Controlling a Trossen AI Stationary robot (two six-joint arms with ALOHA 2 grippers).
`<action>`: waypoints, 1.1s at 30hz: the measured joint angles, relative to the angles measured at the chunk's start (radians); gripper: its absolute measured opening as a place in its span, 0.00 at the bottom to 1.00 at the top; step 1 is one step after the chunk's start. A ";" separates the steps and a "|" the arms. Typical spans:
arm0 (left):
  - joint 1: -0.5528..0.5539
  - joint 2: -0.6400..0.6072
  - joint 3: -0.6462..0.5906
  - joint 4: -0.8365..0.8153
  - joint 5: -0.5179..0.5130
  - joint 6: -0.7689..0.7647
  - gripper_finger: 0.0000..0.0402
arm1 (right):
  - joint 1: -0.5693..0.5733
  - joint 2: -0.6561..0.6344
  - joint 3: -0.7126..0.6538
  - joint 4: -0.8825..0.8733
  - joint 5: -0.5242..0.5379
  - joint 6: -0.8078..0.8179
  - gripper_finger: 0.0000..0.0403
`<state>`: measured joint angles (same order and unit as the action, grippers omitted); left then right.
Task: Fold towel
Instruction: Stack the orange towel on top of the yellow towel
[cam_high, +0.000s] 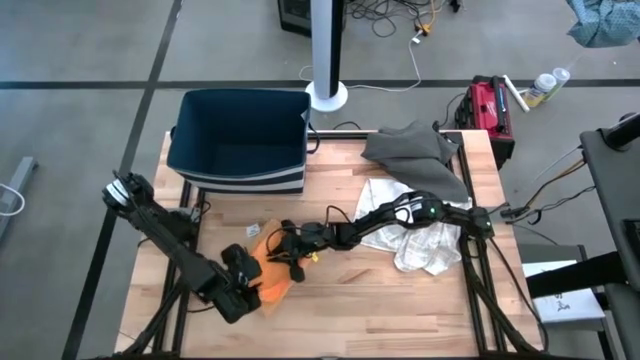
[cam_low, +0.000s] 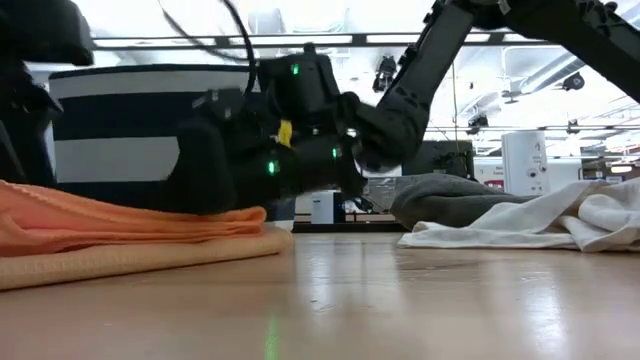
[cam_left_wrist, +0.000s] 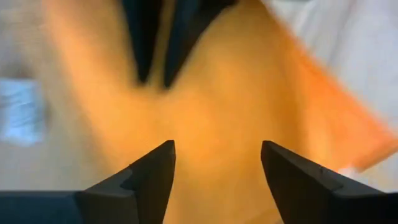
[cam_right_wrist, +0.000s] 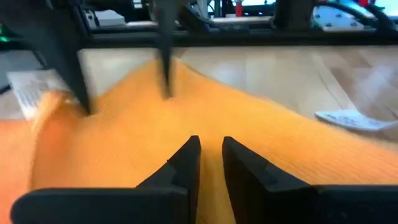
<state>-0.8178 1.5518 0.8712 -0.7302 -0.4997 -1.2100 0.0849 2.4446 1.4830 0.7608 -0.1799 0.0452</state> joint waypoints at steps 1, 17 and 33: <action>-0.011 -0.001 0.018 -0.065 0.001 -0.020 0.59 | 0.004 -0.019 -0.001 -0.001 -0.001 -0.001 0.14; -0.131 -0.021 -0.256 0.356 -0.050 -0.113 0.60 | 0.179 -0.334 -0.183 -0.181 0.232 -0.130 0.12; -0.098 -0.148 -0.121 -0.068 0.019 0.021 0.66 | 0.272 -0.278 -0.228 -0.271 0.265 0.066 0.09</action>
<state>-0.9155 1.4036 0.7498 -0.7982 -0.4805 -1.1889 0.3573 2.1671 1.2553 0.4902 0.0850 0.1116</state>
